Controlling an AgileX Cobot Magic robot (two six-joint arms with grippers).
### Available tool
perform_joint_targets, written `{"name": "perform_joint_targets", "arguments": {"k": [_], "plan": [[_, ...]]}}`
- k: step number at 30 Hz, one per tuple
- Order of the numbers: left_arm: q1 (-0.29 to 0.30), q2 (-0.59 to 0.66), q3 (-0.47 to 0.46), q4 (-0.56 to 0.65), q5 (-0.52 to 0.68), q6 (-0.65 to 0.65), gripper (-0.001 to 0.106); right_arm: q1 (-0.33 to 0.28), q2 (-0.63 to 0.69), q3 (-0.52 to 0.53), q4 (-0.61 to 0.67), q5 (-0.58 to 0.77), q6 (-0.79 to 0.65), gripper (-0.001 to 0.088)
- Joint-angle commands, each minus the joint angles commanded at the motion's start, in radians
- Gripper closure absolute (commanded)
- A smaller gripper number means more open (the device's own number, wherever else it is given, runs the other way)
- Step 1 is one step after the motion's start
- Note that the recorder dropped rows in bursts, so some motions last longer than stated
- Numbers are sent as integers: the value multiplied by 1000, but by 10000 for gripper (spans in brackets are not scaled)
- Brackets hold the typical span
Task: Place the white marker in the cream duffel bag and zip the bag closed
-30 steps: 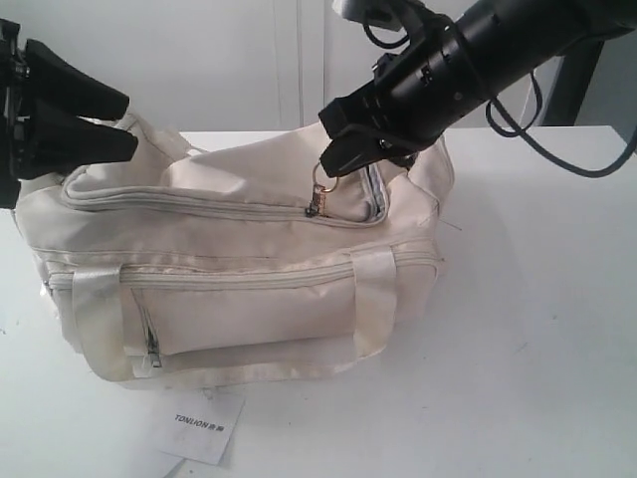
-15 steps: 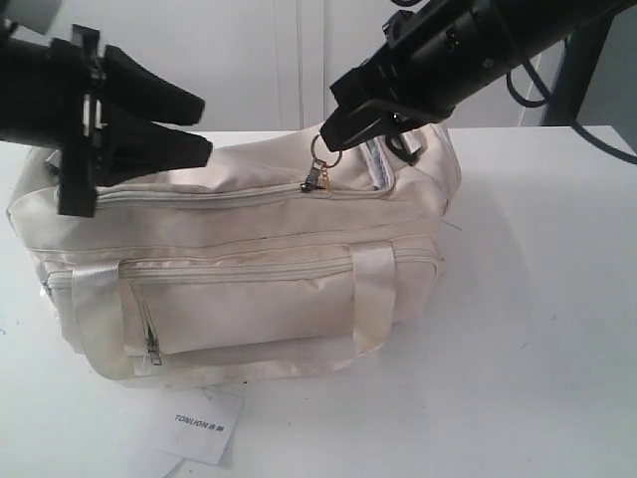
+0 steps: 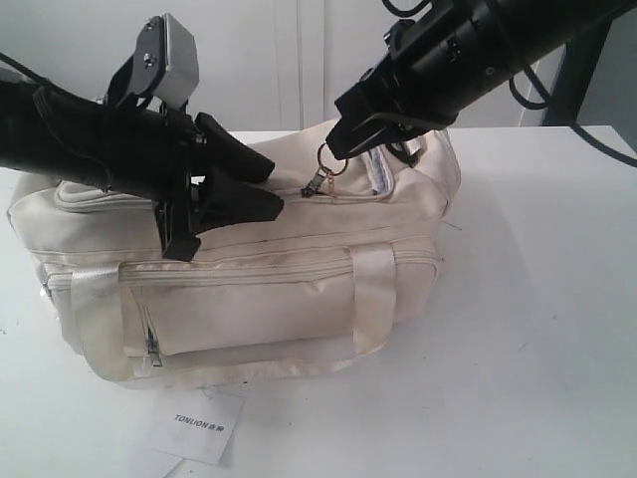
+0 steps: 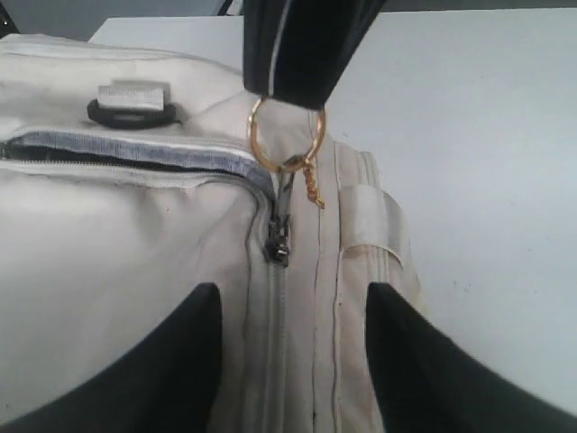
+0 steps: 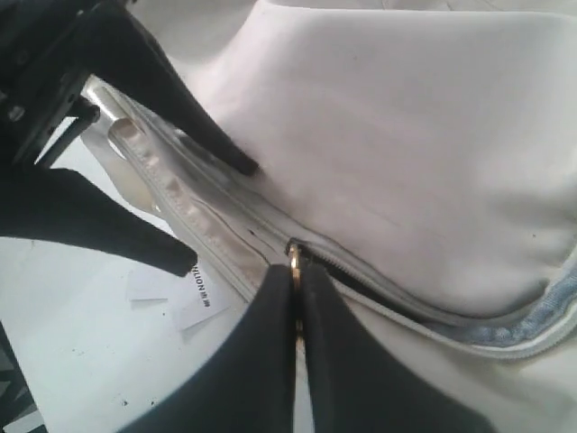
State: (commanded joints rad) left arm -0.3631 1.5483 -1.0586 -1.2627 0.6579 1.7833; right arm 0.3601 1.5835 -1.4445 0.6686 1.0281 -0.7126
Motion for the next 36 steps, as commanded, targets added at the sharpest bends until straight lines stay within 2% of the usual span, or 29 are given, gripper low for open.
{"name": "perform_joint_targets", "arguments": {"k": [7,9,13,14,23,32,36], "plan": [[0,53,0,-21,-32,30,537,0,0,0,0,-6,0,868],[0,56,0,-19,-45,30,659,0,0,0,-8,-8,-2,868],[0,56,0,-7,-50,30,1011,0,0,0,-15,-8,-2,868],[0,56,0,-5,-50,30,1050,0,0,0,-17,-8,-2,868],[0,56,0,-5,-50,20,1053,-2,0,0,-197,-23,53,868],[0,56,0,-3,-36,20,1053,-2,0,0,-246,-40,66,868],[0,56,0,-3,-36,20,1053,-2,0,0,-309,-40,98,868]]}}
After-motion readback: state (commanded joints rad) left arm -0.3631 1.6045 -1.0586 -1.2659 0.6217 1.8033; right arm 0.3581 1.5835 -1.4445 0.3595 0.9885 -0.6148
